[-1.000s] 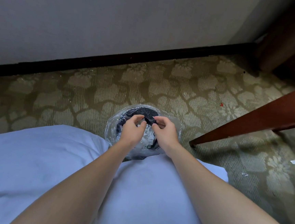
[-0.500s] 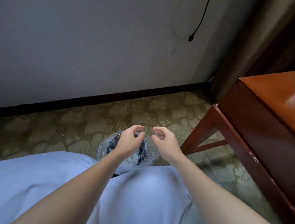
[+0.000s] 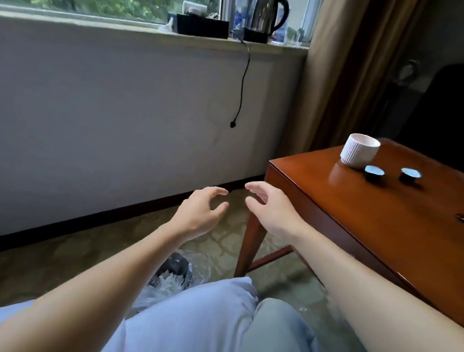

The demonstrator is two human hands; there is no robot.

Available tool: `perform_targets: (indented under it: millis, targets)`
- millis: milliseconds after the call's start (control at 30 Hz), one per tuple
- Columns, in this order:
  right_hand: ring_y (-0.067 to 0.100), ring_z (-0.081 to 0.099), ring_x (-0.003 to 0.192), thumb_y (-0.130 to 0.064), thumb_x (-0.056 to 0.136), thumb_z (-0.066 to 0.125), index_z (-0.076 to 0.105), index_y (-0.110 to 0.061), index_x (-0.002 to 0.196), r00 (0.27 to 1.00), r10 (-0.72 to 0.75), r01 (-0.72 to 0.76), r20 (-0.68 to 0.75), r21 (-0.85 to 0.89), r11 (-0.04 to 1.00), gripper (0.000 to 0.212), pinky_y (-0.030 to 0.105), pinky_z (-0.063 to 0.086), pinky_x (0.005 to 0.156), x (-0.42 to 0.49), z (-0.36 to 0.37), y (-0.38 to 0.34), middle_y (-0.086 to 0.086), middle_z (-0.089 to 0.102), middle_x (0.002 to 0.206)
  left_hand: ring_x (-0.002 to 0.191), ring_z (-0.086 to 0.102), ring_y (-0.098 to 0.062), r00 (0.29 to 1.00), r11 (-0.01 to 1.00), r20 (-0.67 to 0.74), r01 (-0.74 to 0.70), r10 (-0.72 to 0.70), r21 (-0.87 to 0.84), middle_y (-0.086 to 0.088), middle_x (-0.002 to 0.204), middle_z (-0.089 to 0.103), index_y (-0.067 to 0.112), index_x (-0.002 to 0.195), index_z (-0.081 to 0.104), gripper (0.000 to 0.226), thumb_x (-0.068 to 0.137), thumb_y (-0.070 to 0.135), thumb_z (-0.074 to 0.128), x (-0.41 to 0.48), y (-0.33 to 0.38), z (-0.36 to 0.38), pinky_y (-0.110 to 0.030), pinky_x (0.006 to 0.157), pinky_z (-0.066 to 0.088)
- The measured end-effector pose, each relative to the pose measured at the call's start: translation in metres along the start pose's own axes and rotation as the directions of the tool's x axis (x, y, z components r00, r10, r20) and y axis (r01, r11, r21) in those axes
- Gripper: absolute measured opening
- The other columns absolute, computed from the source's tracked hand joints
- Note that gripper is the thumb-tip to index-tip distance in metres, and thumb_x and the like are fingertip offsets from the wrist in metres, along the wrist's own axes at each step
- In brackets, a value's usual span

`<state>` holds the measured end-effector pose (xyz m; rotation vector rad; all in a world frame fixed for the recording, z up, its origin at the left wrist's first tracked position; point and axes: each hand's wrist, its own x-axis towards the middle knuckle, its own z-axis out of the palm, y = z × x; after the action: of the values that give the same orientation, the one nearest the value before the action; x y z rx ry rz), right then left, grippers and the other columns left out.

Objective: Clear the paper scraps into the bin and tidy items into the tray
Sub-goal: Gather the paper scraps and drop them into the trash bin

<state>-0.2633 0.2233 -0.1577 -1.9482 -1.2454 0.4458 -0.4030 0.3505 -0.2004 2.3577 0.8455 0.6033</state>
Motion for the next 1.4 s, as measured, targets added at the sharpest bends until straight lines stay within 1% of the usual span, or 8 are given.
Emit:
perform_targets:
  millis: [100, 267, 433, 533, 967, 1167, 1267, 1400]
  targets:
    - [0.009, 0.048, 0.13, -0.023, 0.099, 0.055, 0.056, -0.025, 0.135, 0.996, -0.015, 0.011, -0.084, -0.049, 0.999, 0.036, 0.024, 0.038, 0.106, -0.021, -0.043, -0.004, -0.007, 0.055, 0.139, 0.126, 0.051, -0.01, 0.996, 0.996, -0.009, -0.089, 0.089, 0.006, 0.011, 0.133, 0.06, 0.03, 0.129, 0.059, 0.037, 0.093, 0.04, 0.054, 0.004, 0.039, -0.004, -0.038, 0.109, 0.041]
    - [0.013, 0.047, 0.132, -0.028, 0.098, 0.055, 0.055, -0.031, 0.132, 0.984, 0.022, -0.048, -0.178, -0.139, 0.989, 0.034, 0.038, 0.039, 0.112, -0.058, -0.11, 0.004, -0.009, 0.056, 0.138, 0.126, 0.051, -0.012, 0.973, 0.972, 0.009, -0.233, 0.232, 0.033, 0.009, 0.134, 0.059, 0.028, 0.128, 0.06, 0.036, 0.094, 0.037, 0.055, 0.006, 0.107, 0.008, -0.037, 0.107, 0.041]
    - [0.013, 0.045, 0.134, -0.026, 0.1, 0.054, 0.053, -0.028, 0.136, 0.961, 0.09, -0.135, -0.261, -0.157, 0.978, 0.036, 0.023, 0.036, 0.1, -0.104, -0.165, 0.02, -0.007, 0.052, 0.143, 0.135, 0.039, -0.013, 0.93, 0.928, 0.048, -0.367, 0.364, 0.067, 0.01, 0.139, 0.055, 0.031, 0.13, 0.057, 0.038, 0.093, 0.037, 0.053, 0.006, 0.172, 0.032, -0.041, 0.112, 0.033]
    - [0.014, 0.043, 0.135, -0.029, 0.1, 0.052, 0.051, -0.032, 0.138, 0.939, 0.136, -0.204, -0.316, -0.192, 0.96, 0.038, 0.027, 0.037, 0.102, -0.137, -0.195, 0.034, -0.009, 0.049, 0.145, 0.137, 0.037, -0.016, 0.901, 0.901, 0.092, -0.43, 0.424, 0.058, 0.009, 0.143, 0.052, 0.031, 0.132, 0.055, 0.04, 0.093, 0.039, 0.054, 0.003, 0.209, 0.053, -0.042, 0.113, 0.032]
    - [0.013, 0.044, 0.133, -0.031, 0.097, 0.052, 0.052, -0.033, 0.135, 0.863, 0.284, -0.392, -0.418, -0.2, 0.898, 0.038, 0.036, 0.036, 0.112, -0.276, -0.278, 0.087, -0.009, 0.051, 0.141, 0.143, 0.028, -0.014, 0.763, 0.802, 0.286, -0.597, 0.579, -0.029, 0.007, 0.151, 0.042, 0.032, 0.141, 0.046, 0.047, 0.096, 0.043, 0.052, -0.051, 0.336, 0.139, -0.042, 0.118, 0.022]
    - [0.007, 0.052, 0.117, -0.03, 0.099, 0.051, 0.051, -0.031, 0.137, 0.824, 0.333, -0.45, -0.458, -0.173, 0.876, 0.038, 0.024, 0.039, 0.093, -0.331, -0.297, 0.106, -0.009, 0.048, 0.143, 0.143, 0.028, -0.013, 0.688, 0.744, 0.313, -0.661, 0.655, -0.102, 0.008, 0.151, 0.042, 0.031, 0.14, 0.047, 0.046, 0.096, 0.045, 0.049, -0.086, 0.376, 0.171, -0.041, 0.116, 0.021]
    - [0.012, 0.042, 0.133, -0.03, 0.099, 0.05, 0.05, -0.03, 0.139, 0.798, 0.36, -0.485, -0.483, -0.158, 0.86, 0.04, 0.026, 0.033, 0.099, -0.357, -0.304, 0.117, -0.009, 0.047, 0.145, 0.143, 0.027, -0.011, 0.642, 0.715, 0.348, -0.685, 0.684, -0.142, 0.008, 0.152, 0.04, 0.032, 0.141, 0.046, 0.048, 0.096, 0.048, 0.048, -0.1, 0.391, 0.187, -0.04, 0.115, 0.02]
    - [0.01, 0.041, 0.135, -0.032, 0.098, 0.051, 0.05, -0.032, 0.138, 0.764, 0.386, -0.521, -0.518, -0.141, 0.842, 0.04, 0.027, 0.032, 0.103, -0.386, -0.312, 0.13, -0.012, 0.048, 0.144, 0.144, 0.024, -0.011, 0.584, 0.692, 0.417, -0.699, 0.697, -0.178, 0.007, 0.155, 0.036, 0.03, 0.143, 0.043, 0.053, 0.095, 0.052, 0.046, -0.121, 0.41, 0.204, -0.04, 0.115, 0.017]
